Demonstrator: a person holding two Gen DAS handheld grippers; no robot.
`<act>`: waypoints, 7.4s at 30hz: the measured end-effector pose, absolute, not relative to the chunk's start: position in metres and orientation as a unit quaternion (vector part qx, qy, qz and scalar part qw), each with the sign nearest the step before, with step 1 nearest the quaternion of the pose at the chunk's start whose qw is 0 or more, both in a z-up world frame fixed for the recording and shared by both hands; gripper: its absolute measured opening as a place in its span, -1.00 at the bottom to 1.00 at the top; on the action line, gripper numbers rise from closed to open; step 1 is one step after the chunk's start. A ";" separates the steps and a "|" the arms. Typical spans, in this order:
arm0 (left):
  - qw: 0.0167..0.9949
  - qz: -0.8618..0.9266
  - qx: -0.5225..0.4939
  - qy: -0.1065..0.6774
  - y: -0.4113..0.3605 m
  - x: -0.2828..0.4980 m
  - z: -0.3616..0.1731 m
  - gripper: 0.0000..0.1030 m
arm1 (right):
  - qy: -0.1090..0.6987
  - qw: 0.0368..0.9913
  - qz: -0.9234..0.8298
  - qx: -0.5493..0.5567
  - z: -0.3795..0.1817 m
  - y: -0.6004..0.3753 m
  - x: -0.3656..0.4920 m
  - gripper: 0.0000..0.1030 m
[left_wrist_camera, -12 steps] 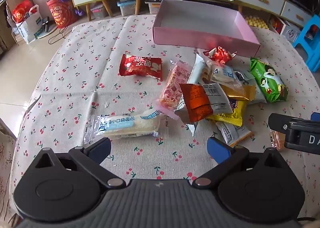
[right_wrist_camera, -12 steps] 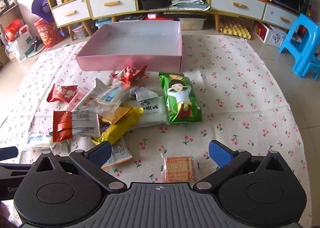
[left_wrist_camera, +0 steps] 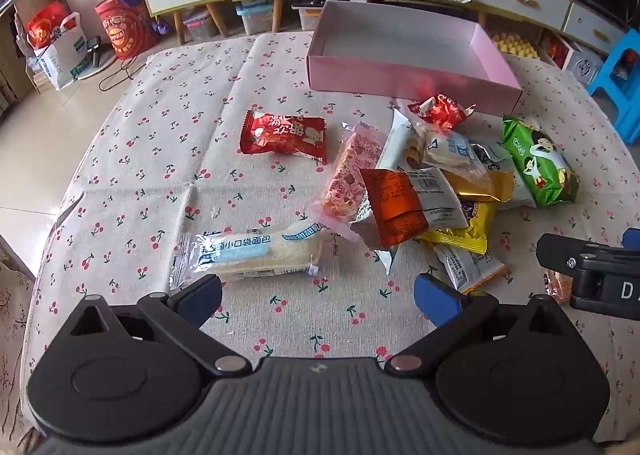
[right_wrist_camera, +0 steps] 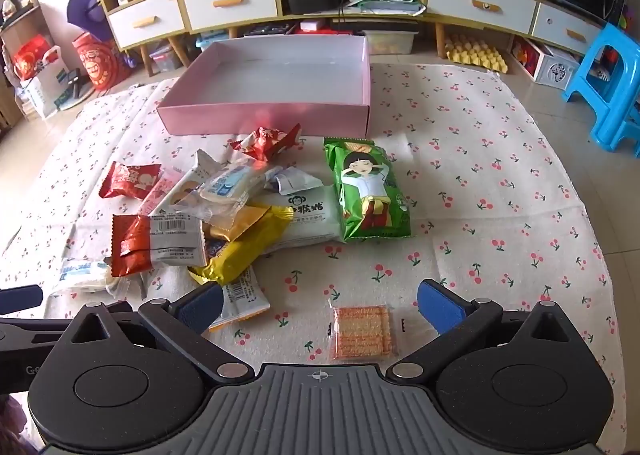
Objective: Organize snacks
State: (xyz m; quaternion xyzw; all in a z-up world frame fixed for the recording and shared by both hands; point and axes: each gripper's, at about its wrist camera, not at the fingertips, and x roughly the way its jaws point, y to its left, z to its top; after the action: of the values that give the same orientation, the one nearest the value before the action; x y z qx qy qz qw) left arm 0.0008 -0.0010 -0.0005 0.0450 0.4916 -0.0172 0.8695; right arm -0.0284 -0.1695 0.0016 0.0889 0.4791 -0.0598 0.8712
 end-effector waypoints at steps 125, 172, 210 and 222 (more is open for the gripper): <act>0.849 -0.049 -0.115 0.513 0.061 0.120 -0.011 0.75 | 0.520 0.819 -0.031 0.241 -0.020 -0.275 0.063 0.99; 0.872 0.025 -0.149 0.465 0.048 0.137 -0.016 -0.63 | 0.521 0.804 -0.047 0.284 -0.034 -0.275 0.071 -0.11; 0.925 -0.106 -0.007 0.364 -0.016 0.226 -0.004 -0.63 | 0.357 0.868 0.008 0.344 -0.009 -0.295 0.157 -0.12; 0.899 -0.120 0.064 0.415 -0.019 0.220 -0.017 -0.64 | 0.371 0.871 0.021 0.320 -0.035 -0.282 0.176 -0.11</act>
State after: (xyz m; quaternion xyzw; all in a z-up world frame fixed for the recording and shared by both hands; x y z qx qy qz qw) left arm 0.2199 -0.0191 -0.0173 0.0640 0.4155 -0.1198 0.8994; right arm 0.1757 -0.2818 -0.0355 0.3205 0.3715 0.0207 0.8711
